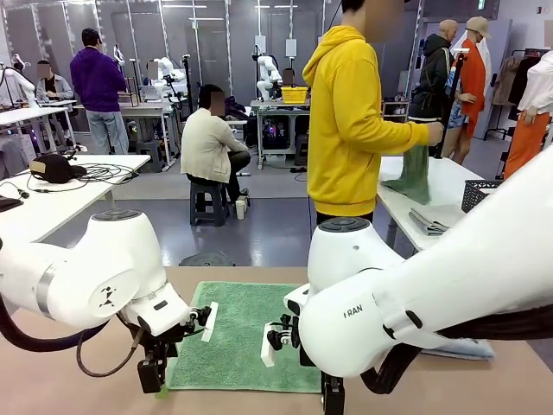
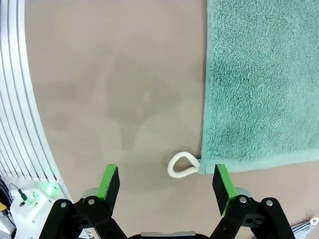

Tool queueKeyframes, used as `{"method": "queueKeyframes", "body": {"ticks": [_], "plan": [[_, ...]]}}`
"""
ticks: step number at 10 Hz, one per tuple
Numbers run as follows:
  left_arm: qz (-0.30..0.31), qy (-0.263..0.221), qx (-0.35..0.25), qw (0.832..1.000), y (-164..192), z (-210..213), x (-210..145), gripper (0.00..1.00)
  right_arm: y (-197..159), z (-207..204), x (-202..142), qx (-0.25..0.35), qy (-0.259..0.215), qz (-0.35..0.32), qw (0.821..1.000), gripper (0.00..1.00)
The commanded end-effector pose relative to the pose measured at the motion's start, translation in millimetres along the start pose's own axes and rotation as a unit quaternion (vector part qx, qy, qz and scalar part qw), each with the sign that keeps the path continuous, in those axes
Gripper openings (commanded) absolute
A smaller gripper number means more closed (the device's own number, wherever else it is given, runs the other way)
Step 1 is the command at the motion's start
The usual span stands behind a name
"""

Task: Fold the towels and place them in the basket.
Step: When a person lays out a Towel with hook on the table, fold it in half twice.

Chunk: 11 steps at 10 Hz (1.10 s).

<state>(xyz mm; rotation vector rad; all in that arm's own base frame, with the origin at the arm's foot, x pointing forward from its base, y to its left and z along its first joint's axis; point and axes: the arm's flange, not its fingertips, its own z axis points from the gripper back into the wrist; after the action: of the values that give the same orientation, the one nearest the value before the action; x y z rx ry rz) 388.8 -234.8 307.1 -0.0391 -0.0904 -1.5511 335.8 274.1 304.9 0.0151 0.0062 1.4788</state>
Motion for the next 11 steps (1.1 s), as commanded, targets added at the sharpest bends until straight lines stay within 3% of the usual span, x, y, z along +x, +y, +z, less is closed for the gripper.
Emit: {"method": "queueKeyframes", "body": {"ticks": [1, 11], "plan": [[-0.009, 0.004, 0.003, 1.0, 10, -11, 0, 1.0, -9, -10, 2, -0.003, -0.006, 0.011, 1.0, 0.94], [-0.01, 0.0, -0.014, 1.0, 9, -31, -5, 1.0, -33, -18, -8, -0.009, -0.028, 0.004, 1.0, 0.94]]}}
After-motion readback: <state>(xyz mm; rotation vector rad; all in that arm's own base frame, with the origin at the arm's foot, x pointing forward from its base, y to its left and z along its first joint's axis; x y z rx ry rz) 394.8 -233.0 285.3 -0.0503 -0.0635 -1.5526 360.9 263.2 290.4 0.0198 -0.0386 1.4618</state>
